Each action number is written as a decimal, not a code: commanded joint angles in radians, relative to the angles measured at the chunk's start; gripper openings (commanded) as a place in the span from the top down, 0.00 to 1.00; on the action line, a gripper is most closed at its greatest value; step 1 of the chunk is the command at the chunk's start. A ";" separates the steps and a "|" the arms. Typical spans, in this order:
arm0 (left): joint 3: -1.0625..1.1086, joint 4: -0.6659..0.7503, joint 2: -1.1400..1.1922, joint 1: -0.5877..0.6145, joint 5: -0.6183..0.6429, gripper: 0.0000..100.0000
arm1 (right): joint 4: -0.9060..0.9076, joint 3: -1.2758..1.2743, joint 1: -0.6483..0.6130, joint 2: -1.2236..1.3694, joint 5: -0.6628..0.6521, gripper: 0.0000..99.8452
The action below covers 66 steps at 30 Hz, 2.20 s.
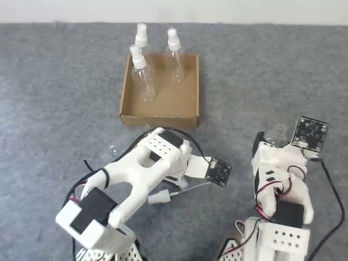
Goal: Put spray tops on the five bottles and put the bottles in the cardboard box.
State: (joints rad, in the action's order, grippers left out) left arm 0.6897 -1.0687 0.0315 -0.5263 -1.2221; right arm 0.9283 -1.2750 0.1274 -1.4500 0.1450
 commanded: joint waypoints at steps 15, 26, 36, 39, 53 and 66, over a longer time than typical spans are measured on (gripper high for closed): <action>-0.127 -0.068 -0.009 -0.008 0.276 0.91 | -0.025 0.003 0.013 -0.031 0.006 0.98; -0.271 -0.301 -0.009 -0.006 0.453 0.96 | -0.025 0.003 0.015 -0.031 0.006 0.98; -0.268 -0.416 -0.106 -0.005 0.548 0.96 | -0.022 0.003 0.015 -0.031 0.006 0.98; -0.266 -0.468 -0.201 0.002 0.546 0.96 | -0.021 0.003 0.015 -0.031 0.006 0.98; -0.262 -0.608 -0.459 0.003 0.675 0.96 | -0.018 0.003 0.013 -0.031 0.011 0.98; -0.263 -0.612 -0.629 0.002 0.775 0.96 | -0.025 -0.015 0.005 -0.031 0.012 0.98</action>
State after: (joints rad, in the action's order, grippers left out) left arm 0.4687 -1.6701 -0.5224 -0.5324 -0.4733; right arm 0.9268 -1.3027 0.1289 -1.4500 0.1450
